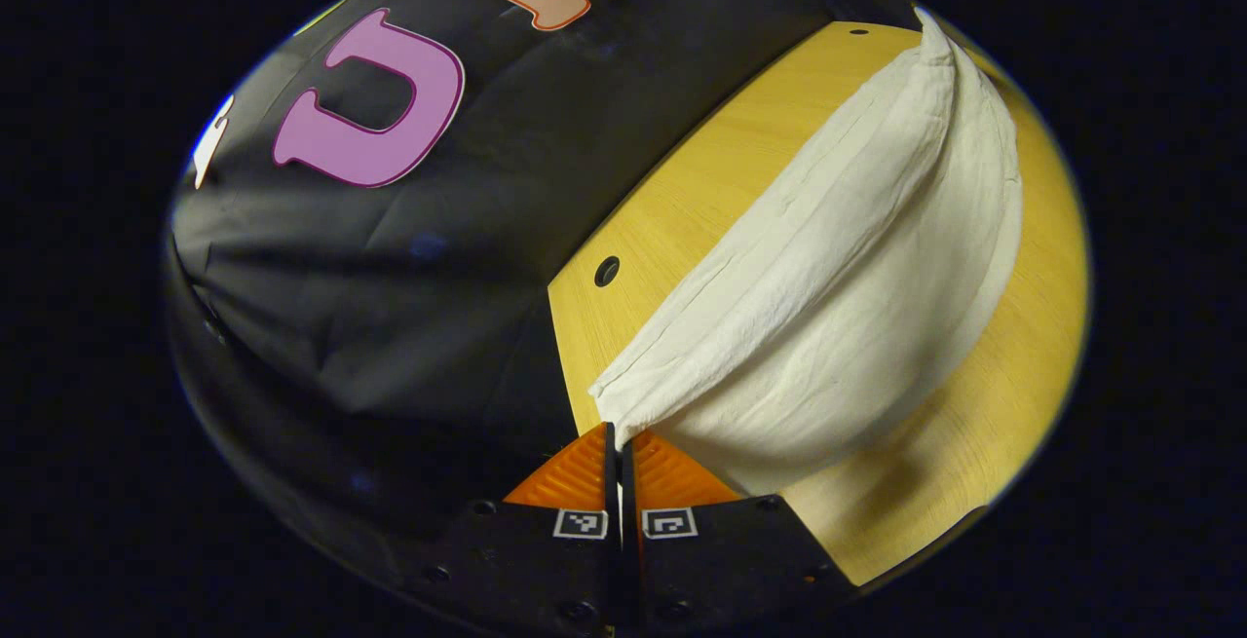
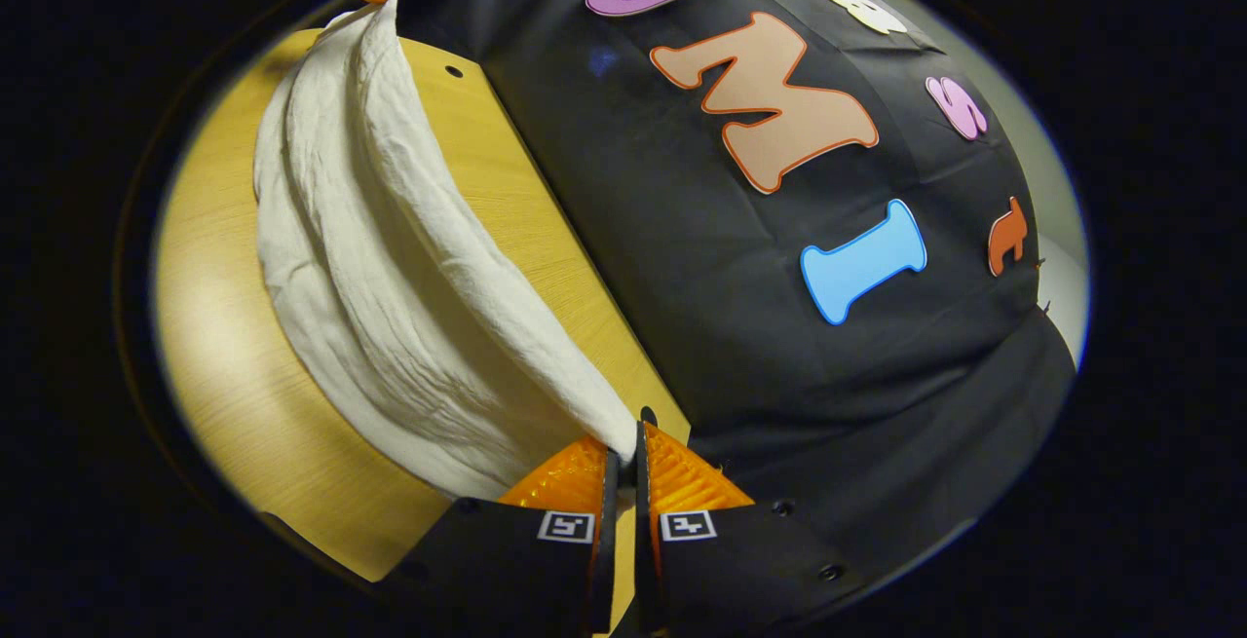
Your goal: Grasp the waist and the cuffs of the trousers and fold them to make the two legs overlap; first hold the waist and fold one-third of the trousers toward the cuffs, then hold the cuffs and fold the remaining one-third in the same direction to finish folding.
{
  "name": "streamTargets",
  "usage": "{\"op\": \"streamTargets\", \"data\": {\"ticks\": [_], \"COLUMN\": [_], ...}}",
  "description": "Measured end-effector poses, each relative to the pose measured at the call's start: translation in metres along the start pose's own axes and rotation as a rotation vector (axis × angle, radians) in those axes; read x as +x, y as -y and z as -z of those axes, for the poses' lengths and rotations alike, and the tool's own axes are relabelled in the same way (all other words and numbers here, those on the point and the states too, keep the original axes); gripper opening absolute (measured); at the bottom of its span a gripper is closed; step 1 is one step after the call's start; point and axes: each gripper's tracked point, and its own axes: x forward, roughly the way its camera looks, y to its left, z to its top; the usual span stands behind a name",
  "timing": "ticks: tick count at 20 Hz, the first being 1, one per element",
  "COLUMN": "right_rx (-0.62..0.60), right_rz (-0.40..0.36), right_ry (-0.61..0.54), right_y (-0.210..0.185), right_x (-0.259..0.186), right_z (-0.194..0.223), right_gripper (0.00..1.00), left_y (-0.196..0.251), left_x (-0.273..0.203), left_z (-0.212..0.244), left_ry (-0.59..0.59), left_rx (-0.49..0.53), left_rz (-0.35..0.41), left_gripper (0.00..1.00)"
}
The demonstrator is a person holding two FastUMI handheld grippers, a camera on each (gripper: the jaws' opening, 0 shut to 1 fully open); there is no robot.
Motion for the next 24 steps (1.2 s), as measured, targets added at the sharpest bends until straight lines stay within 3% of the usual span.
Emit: {"op": "streamTargets", "data": {"ticks": [8, 16, 17, 18, 20, 21, 24], "right_rx": [0.074, 0.120, 0.144, 0.177, 0.245, 0.287, 0.442], "right_rz": [0.034, -0.020, -0.032, -0.040, -0.020, -0.007, 0.023], "right_ry": [-0.083, -0.213, -0.233, -0.241, -0.242, -0.241, -0.238], "right_y": [-0.016, -0.066, -0.071, -0.073, -0.065, -0.059, -0.042], "right_x": [0.068, 0.114, 0.114, 0.111, 0.099, 0.096, 0.077], "right_z": [-0.010, 0.012, 0.015, 0.014, 0.010, 0.011, 0.017], "right_gripper": [0.11, 0.18, 0.23, 0.52, 0.97, 1.00, 0.98], "left_y": [-0.016, 0.006, 0.010, 0.013, 0.013, 0.009, 0.010], "left_x": [0.063, 0.120, 0.121, 0.120, 0.112, 0.106, 0.083], "left_z": [-0.021, -0.029, -0.031, -0.035, -0.043, -0.048, -0.064], "left_ry": [0.040, 0.084, 0.097, 0.118, 0.147, 0.159, 0.199], "left_rx": [-0.082, -0.104, -0.117, -0.132, -0.142, -0.151, -0.215], "left_rz": [-0.037, -0.020, -0.001, 0.012, 0.012, -0.002, -0.022], "left_gripper": [0.00, 0.00, 0.09, 0.42, 0.99, 0.94, 0.96]}}
